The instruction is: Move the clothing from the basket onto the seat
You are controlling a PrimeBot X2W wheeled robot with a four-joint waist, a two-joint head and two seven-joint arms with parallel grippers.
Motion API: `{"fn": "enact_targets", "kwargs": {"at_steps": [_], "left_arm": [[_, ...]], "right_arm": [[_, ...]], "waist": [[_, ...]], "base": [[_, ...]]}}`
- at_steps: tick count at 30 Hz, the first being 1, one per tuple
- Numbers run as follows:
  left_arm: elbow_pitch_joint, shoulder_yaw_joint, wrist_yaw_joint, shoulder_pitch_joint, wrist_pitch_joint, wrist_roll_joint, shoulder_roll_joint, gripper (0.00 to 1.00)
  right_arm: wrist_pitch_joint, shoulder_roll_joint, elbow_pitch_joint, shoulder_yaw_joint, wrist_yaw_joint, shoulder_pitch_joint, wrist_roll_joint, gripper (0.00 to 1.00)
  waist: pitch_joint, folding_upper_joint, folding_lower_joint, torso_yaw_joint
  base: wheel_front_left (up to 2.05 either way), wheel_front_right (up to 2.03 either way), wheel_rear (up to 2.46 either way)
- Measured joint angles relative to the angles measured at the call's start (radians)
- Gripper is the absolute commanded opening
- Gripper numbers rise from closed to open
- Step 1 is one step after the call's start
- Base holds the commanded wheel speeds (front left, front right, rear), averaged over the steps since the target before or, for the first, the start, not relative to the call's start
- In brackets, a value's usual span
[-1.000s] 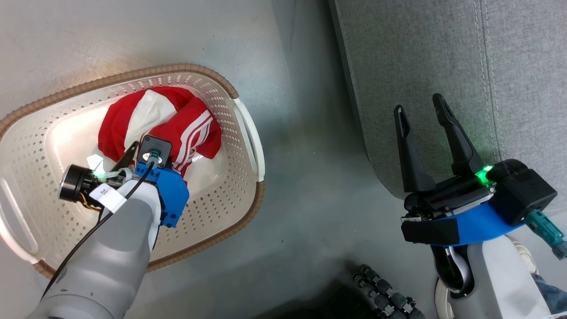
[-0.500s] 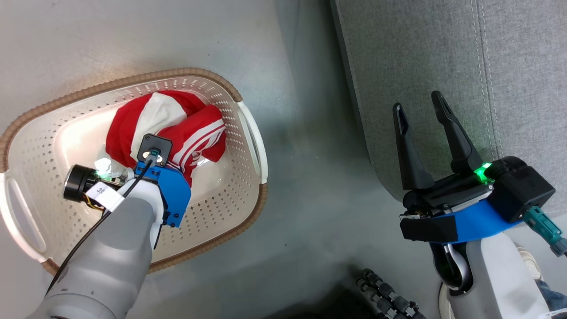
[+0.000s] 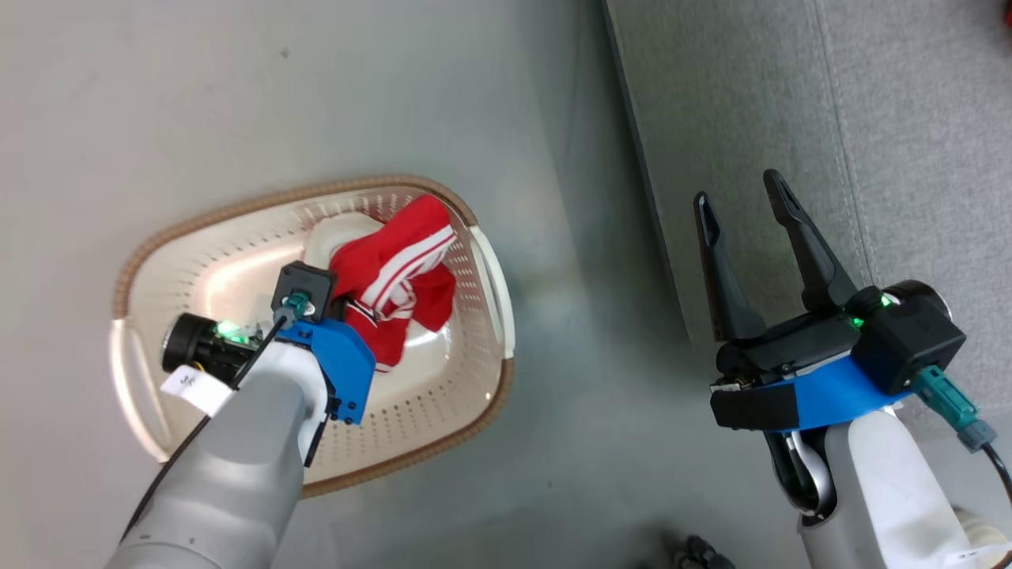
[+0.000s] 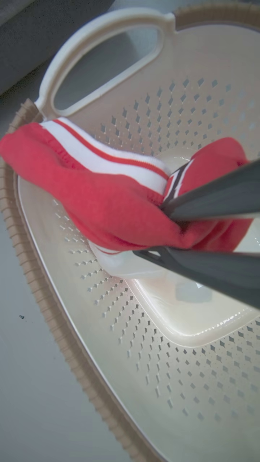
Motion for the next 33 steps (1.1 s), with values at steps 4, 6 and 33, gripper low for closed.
{"fn": "enact_targets", "kwargs": {"at_steps": [4, 6, 33], "left_arm": [[-0.024, 0.013, -0.018, 0.043, -0.020, -0.018, -0.008, 0.00], [-0.045, 0.019, -0.030, 0.066, -0.026, -0.024, -0.012, 0.00], [-0.548, 0.084, -0.050, 0.158, 0.018, -0.015, -0.054, 0.00]], "right_arm": [[0.000, 0.000, 0.024, 0.000, 0.000, 0.012, -0.023, 1.00], [0.000, 0.000, 0.037, 0.004, 0.000, 0.021, -0.030, 1.00], [0.034, 0.000, 0.129, -0.013, 0.000, 0.195, -0.056, 1.00]], "waist": [[-0.079, 0.0000, 0.0000, 0.031], [-0.122, 0.0000, -0.0001, 0.047], [-0.630, 0.0001, -0.0002, 0.229]], "base": [[0.00, 0.00, 0.00], [0.00, 0.00, 0.00], [0.00, 0.00, 0.00]]}}
